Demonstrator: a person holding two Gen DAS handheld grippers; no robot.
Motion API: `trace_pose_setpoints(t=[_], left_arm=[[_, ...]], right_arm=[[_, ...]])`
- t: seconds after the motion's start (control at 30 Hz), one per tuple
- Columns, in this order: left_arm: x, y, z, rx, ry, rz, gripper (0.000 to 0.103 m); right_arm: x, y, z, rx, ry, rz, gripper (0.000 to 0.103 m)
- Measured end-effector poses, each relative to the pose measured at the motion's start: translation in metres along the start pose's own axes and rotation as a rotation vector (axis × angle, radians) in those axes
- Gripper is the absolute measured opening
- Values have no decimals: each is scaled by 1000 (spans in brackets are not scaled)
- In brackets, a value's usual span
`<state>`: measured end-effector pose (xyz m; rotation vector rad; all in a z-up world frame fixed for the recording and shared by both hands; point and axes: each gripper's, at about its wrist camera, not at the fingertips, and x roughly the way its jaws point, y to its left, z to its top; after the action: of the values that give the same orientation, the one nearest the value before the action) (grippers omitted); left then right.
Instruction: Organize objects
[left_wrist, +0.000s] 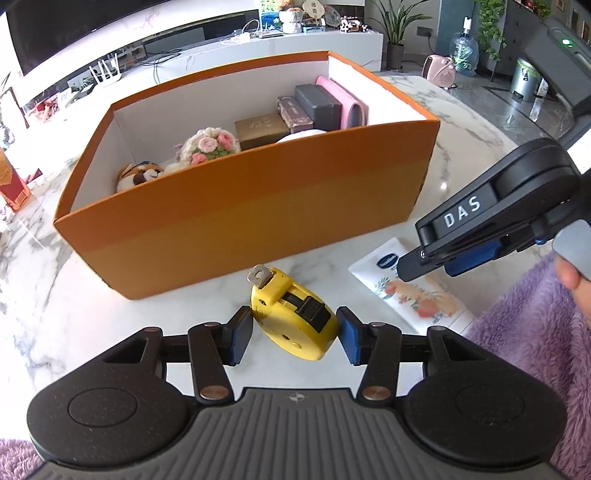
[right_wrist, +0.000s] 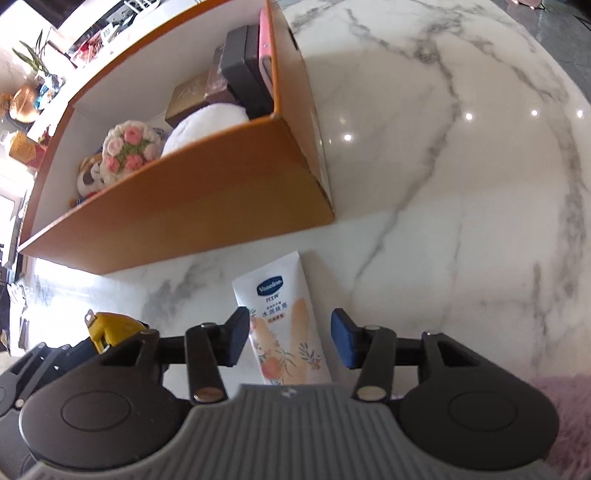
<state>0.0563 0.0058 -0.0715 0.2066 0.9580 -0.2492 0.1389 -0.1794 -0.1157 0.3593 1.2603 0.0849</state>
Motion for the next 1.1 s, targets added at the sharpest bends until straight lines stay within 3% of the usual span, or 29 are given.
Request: trace_pose_setpoints(t=[0.3, 0.47, 0.57, 0.77, 1.1], left_arm=[[2, 14, -3, -36, 9, 15, 57], [6, 18, -4, -43, 14, 6, 57], [6, 20, -5, -49, 12, 3, 57], [-5, 25, -3, -57, -13, -2, 57], [-28, 26, 9, -66, -71, -42, 57]], right_arm=[[25, 26, 7, -118, 39, -70, 53], [37, 55, -3, -314, 60, -160, 64], [41, 66, -9, -389, 47, -229, 55], [35, 57, -10, -365, 41, -188, 54], [-28, 43, -17, -347, -69, -65, 51]])
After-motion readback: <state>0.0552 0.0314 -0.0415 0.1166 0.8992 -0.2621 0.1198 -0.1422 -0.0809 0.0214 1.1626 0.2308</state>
